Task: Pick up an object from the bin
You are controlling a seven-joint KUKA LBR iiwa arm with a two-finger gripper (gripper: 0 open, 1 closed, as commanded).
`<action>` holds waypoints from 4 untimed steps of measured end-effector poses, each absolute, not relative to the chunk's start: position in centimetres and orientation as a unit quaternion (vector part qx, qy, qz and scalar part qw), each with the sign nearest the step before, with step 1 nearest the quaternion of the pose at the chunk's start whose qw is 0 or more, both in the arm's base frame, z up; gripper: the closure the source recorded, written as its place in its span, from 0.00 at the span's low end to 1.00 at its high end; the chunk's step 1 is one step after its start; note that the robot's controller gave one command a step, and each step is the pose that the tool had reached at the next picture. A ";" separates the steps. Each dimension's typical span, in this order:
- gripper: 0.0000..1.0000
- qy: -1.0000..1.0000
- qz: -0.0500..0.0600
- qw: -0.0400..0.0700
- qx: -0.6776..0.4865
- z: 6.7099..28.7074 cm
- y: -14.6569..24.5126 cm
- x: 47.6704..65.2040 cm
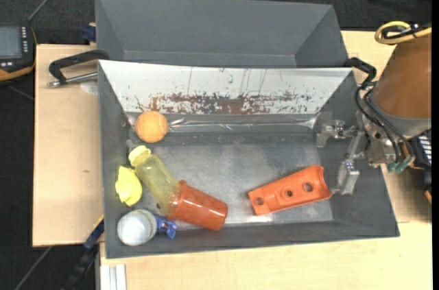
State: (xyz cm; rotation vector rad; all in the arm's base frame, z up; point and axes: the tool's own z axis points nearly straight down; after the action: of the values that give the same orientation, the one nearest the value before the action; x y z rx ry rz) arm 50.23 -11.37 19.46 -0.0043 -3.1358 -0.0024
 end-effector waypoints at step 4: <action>0.00 -0.988 -0.001 -0.001 0.157 12.4 -6.6 50.0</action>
Offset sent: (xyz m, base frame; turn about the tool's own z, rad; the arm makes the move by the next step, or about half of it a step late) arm 0.0024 0.0479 -0.1246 -0.4303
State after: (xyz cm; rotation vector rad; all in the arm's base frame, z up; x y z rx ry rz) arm 50.05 -6.63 12.43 0.4921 -3.1055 -0.0031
